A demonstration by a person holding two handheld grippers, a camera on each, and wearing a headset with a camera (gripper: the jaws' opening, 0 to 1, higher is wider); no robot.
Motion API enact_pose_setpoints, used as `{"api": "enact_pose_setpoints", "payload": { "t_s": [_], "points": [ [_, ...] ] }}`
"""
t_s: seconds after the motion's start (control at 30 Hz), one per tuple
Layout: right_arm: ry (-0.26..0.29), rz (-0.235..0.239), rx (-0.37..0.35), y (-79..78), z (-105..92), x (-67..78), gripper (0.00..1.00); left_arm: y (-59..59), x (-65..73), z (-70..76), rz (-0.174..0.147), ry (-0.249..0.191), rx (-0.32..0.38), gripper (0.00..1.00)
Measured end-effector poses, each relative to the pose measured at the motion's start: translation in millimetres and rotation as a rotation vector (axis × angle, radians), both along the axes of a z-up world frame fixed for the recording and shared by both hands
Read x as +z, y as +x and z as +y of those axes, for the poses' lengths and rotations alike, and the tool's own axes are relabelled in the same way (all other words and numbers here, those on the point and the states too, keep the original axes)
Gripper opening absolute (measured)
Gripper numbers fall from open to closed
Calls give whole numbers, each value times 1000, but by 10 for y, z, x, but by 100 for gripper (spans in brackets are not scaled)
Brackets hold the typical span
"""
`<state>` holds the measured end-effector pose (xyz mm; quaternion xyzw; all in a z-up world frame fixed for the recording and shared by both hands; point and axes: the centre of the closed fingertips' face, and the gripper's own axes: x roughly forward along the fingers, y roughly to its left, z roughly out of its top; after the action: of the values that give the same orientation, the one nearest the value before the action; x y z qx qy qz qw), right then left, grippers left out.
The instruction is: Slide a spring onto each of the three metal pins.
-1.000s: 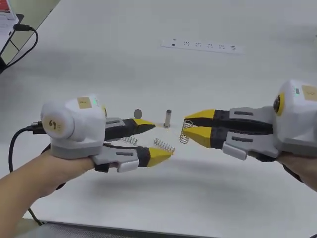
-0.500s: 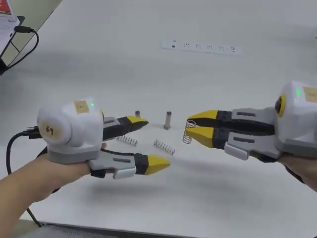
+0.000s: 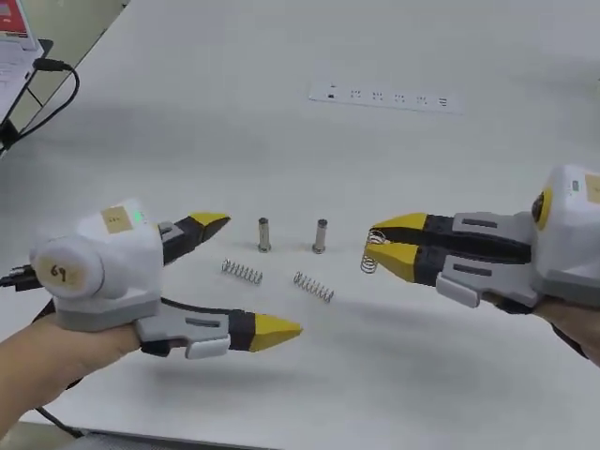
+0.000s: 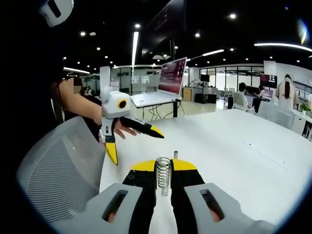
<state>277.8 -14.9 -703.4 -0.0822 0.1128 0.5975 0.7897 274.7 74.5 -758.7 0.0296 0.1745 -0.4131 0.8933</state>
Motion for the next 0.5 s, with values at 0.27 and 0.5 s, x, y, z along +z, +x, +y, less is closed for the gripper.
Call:
{"api": "enact_pose_setpoints", "payload": {
  "t_s": [0.27,0.5],
  "points": [
    [-1,-12,-61,125,-126,2,7,-8,-3,50,-2,-8,15,98],
    [-9,-18,-141,304,-304,-23,7,-114,15,16,-16,-27,-13,99]
  ]
}}
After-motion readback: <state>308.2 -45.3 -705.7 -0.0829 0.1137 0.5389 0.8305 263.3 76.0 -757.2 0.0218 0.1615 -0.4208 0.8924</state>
